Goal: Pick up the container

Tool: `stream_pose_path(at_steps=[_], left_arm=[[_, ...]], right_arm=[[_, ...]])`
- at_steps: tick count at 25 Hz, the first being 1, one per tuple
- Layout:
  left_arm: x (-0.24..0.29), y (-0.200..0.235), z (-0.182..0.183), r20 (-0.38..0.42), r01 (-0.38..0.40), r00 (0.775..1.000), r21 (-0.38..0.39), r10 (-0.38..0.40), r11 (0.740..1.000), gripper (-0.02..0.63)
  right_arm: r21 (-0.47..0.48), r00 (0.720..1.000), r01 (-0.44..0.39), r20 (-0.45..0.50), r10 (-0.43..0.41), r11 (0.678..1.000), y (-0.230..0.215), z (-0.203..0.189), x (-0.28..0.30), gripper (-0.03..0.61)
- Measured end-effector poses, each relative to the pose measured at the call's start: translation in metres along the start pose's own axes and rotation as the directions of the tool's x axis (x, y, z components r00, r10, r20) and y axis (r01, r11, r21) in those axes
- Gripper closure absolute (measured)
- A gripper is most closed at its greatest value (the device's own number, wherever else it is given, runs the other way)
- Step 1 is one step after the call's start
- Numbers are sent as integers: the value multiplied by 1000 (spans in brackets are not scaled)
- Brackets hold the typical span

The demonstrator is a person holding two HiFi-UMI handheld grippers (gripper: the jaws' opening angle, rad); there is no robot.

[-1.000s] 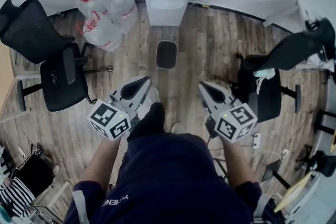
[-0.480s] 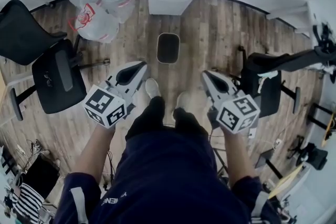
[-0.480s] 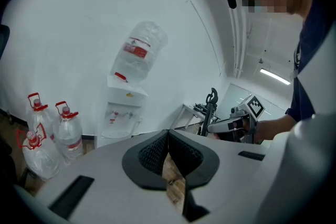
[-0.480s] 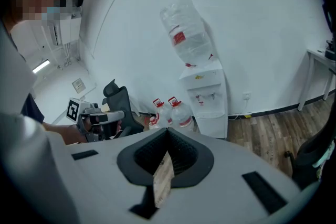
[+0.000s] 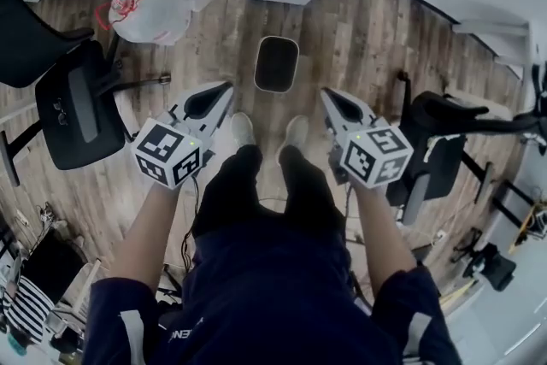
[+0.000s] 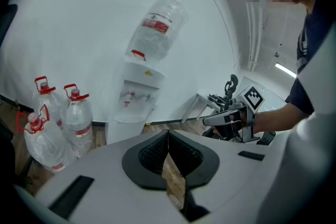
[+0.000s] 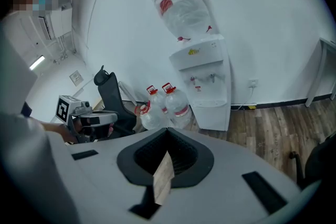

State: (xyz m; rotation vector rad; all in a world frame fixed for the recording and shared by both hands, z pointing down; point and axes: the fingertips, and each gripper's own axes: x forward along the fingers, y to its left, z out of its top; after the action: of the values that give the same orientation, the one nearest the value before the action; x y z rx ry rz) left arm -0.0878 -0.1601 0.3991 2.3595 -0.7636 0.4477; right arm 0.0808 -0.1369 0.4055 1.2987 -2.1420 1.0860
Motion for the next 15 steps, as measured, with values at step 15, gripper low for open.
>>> stream_pose_path(at_steps=[15], left_arm=[[223,130,-224,-228,-35,973,-23,29,999,586]], right_arm=[[62,970,138,-210,-123,988,-184,-180,232,561]])
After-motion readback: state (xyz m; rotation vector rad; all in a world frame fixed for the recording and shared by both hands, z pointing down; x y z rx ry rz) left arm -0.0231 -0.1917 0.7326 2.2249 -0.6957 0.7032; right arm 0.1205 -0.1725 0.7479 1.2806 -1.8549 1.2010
